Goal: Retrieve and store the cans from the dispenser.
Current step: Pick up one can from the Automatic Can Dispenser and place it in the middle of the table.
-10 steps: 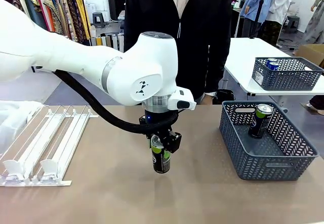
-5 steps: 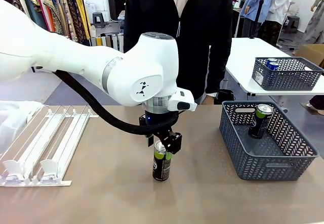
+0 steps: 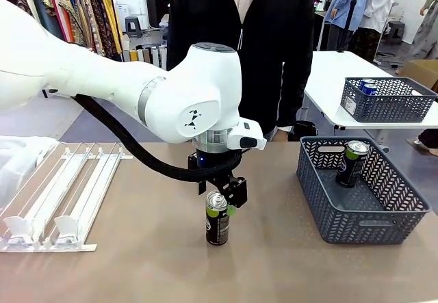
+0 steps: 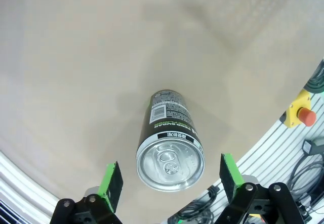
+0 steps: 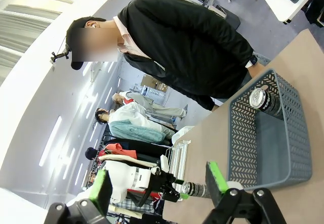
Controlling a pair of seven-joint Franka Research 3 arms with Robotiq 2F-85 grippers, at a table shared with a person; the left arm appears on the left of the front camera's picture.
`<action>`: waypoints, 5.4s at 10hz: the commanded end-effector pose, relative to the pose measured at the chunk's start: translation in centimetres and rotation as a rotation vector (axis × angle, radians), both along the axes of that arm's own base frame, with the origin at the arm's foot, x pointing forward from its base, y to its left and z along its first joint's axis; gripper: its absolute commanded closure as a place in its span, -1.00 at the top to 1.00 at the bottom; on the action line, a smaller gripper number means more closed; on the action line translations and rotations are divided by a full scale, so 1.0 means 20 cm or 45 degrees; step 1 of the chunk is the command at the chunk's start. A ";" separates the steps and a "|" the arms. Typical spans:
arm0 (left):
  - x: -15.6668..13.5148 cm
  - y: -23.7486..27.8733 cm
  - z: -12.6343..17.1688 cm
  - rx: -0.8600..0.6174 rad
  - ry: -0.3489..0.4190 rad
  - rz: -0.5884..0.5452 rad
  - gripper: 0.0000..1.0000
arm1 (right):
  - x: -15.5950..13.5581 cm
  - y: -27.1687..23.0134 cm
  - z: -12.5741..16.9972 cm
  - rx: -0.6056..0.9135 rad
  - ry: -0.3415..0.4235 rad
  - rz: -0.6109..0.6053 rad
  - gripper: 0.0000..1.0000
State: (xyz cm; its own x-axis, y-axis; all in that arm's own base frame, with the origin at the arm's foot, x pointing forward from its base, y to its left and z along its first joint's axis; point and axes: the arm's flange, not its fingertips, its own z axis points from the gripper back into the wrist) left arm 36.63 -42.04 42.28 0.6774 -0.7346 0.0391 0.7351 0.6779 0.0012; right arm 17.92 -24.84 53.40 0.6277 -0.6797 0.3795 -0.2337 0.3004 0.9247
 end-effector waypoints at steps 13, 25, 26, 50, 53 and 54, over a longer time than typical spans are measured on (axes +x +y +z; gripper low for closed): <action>-0.39 2.80 0.25 -1.743 0.359 1.125 1.00 | 0.01 0.00 0.01 -0.001 -0.046 -0.001 1.00; -0.44 2.80 0.42 -1.484 0.314 1.037 1.00 | 0.01 0.00 0.01 -0.001 -0.046 -0.001 1.00; -0.44 2.80 0.42 -1.484 0.314 1.037 1.00 | 0.01 0.00 0.01 -0.001 -0.046 -0.001 1.00; -0.44 2.80 0.42 -1.484 0.314 1.037 1.00 | 0.01 0.00 0.01 -0.001 -0.046 -0.001 1.00; -0.44 2.80 0.42 -1.484 0.314 1.037 1.00 | 0.01 0.00 0.01 -0.001 -0.046 -0.001 1.00; -0.44 2.80 0.42 -1.484 0.314 1.037 1.00 | 0.01 0.00 0.01 -0.001 -0.046 -0.001 1.00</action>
State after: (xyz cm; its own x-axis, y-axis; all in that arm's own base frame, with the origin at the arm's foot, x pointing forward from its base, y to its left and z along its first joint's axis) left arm 27.95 13.86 50.80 0.9612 0.2342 0.1457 0.0327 0.4278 -0.9033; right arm 17.92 -24.88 53.35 0.6278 -0.6805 0.3778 -0.2321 0.2997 0.9254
